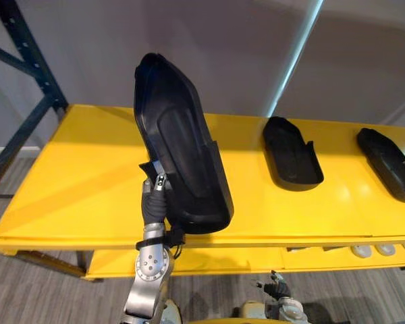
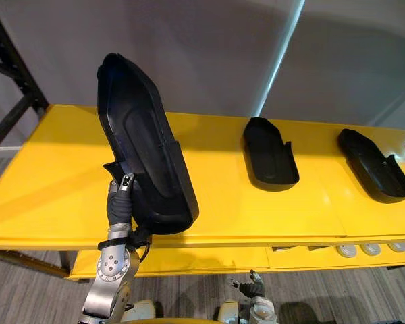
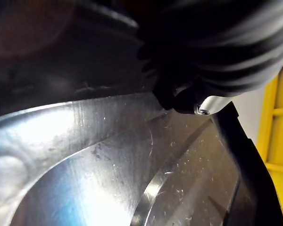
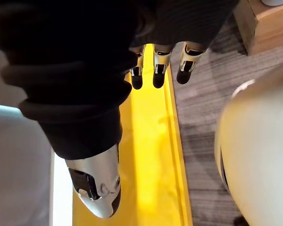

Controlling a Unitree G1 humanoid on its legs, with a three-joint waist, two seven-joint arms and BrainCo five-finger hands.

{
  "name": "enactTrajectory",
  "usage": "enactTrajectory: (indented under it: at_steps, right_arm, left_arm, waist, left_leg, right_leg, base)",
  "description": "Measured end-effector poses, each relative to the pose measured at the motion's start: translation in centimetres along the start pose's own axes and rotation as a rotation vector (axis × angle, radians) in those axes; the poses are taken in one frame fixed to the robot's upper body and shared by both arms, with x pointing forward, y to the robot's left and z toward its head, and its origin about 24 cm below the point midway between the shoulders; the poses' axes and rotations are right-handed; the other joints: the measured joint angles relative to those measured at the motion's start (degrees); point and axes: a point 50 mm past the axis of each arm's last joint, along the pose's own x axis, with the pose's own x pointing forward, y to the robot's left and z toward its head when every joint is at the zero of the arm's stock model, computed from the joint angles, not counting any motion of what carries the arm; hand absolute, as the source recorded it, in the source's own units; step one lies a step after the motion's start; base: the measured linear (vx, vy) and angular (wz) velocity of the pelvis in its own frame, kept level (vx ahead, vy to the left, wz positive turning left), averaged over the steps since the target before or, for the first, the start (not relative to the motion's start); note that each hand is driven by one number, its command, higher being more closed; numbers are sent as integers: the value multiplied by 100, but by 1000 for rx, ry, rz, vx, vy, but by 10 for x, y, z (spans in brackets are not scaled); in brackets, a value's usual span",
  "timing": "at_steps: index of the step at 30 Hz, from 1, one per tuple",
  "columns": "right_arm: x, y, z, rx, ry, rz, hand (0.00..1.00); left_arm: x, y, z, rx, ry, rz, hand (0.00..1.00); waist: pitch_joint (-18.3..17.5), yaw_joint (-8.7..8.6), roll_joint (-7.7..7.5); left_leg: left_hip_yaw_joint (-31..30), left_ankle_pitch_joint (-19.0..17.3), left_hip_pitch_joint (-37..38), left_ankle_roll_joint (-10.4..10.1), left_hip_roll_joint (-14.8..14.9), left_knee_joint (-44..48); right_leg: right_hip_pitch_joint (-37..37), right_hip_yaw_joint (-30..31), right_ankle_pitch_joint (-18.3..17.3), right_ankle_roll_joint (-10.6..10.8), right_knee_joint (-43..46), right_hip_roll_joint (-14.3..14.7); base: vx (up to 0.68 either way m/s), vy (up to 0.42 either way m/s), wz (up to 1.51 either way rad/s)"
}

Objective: Walk over and take plastic housings, then place them on the shelf

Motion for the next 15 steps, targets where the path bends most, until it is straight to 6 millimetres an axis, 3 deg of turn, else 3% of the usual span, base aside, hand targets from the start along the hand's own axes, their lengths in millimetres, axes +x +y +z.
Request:
enactTrajectory:
  at_steps: [1, 2, 4, 5, 8, 15]
  right_arm:
    - [0, -2, -2, 3, 5, 0, 0]
    - [-1, -6, 1, 4, -10, -6, 0]
    - [-1, -6, 0, 7, -10, -8, 0]
    - [-2, -3, -1, 12, -7, -3, 0]
    - [-4, 2, -7, 31, 12, 6, 0]
    - [-6, -1, -13, 39, 28, -1, 0]
  left_arm:
    - [0, -1, 0, 10, -5, -5, 100]
    - [-1, -1, -1, 21, 5, -1, 100]
    - [-2, 0, -1, 34, 6, 0, 100]
    - [-3, 3, -1, 43, 6, 6, 100]
    - [-5, 9, -3, 59, 20, 15, 100]
    - [-4, 14, -5, 86, 44, 15, 100]
  waist:
    - [-31, -3, -28]
    - [-9, -19, 134]
    - [-51, -13, 201]
    - [-53, -10, 178]
    - [-148, -9, 54]
    - [-206, 12, 35]
  left_leg:
    - [6, 19, -35, -18, -84, -48]
    - [-14, 49, -34, -46, -49, -167]
    - [41, 262, -4, -45, 25, -375]
    - [96, 477, 110, -44, 75, -559]
    - [236, 653, 285, -66, 134, -830]
    - [547, 726, 578, -20, 130, -1114]
  right_leg:
    - [161, 29, -142, -40, -443, -6]
    - [228, 6, 33, -50, -747, 94]
    - [334, 0, 296, -63, -1072, 191]
    - [444, 3, 447, -96, -1294, 260]
    - [648, 51, 649, -117, -1686, 348]
    - [927, 329, 1042, 0, -2241, 385]
  base:
    - [-117, 25, 15]
    - [-120, 30, 7]
    - [-53, 10, -8]
    - [13, -38, -19]
    - [54, -46, -16]
    - [66, 27, -20]
